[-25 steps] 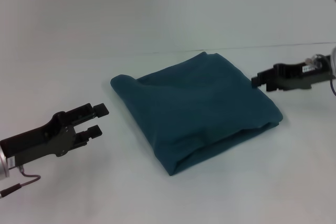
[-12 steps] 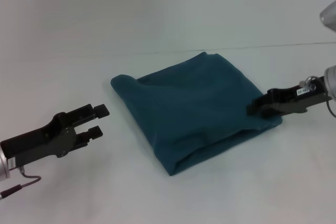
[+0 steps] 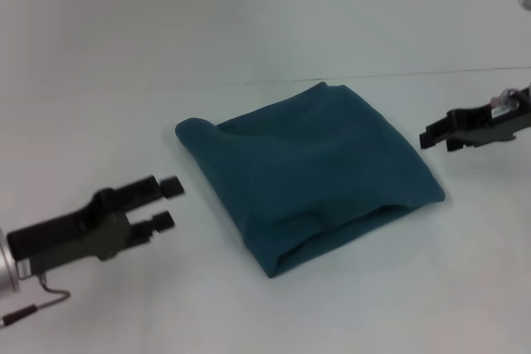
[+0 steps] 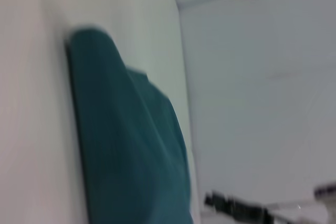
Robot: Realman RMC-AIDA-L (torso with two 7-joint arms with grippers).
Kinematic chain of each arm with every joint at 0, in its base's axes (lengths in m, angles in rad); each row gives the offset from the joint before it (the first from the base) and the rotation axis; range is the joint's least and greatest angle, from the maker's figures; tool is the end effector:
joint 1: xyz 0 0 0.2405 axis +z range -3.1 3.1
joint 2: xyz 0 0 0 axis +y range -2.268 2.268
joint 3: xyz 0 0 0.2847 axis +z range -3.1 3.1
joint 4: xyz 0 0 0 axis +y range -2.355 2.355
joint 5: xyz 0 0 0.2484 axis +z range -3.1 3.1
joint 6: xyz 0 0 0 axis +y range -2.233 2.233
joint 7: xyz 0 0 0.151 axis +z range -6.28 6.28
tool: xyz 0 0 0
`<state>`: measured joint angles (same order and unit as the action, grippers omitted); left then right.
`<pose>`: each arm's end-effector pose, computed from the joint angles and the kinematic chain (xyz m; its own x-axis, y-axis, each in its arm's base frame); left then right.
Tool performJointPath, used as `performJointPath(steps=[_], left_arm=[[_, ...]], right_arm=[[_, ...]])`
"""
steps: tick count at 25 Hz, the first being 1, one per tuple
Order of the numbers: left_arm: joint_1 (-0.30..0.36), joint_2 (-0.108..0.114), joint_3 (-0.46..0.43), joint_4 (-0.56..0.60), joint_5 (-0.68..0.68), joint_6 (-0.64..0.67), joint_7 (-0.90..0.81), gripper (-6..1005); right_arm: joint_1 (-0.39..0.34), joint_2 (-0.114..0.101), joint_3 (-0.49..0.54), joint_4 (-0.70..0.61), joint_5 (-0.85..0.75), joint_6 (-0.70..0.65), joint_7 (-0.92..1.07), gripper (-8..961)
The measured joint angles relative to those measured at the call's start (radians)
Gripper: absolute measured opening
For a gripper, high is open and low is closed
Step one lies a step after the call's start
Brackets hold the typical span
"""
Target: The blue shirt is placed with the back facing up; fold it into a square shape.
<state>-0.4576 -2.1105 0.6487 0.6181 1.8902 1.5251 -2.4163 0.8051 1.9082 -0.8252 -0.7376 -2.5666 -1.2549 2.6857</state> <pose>-0.3210 0.3589 -0.0263 -0.1683 0.8823 0.4395 0.8757 -0.0709 0.4776 0.2898 0.4939 0.0630 0.2841 -0.8976 -0.3371 -0.9094 -0.1408 -0.3915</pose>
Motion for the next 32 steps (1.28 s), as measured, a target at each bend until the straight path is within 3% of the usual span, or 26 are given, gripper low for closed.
performJointPath(steps=[6, 11, 15, 23, 32], left_arm=[[0.009, -0.032, 0.071, 0.0, 0.001, 0.082, 0.015, 784], [-0.002, -0.056, 0.11, -0.069, 0.001, 0.036, -0.044, 783], [-0.038, -0.052, 0.106, -0.168, -0.006, -0.021, -0.07, 782], [-0.108, -0.058, 0.113, -0.258, -0.008, -0.137, -0.117, 781], [-0.123, -0.056, 0.176, -0.255, -0.004, -0.198, -0.059, 779]], right_arm=[[0.03, -0.036, 0.051, -0.003, 0.003, -0.066, 0.002, 520], [0.034, -0.041, 0.074, -0.004, 0.003, -0.083, -0.001, 520], [0.037, -0.043, 0.075, -0.004, 0.003, -0.094, -0.004, 520], [0.044, -0.041, 0.075, -0.005, 0.003, -0.1, -0.011, 520], [0.045, -0.033, 0.073, -0.005, 0.003, -0.095, -0.024, 520]])
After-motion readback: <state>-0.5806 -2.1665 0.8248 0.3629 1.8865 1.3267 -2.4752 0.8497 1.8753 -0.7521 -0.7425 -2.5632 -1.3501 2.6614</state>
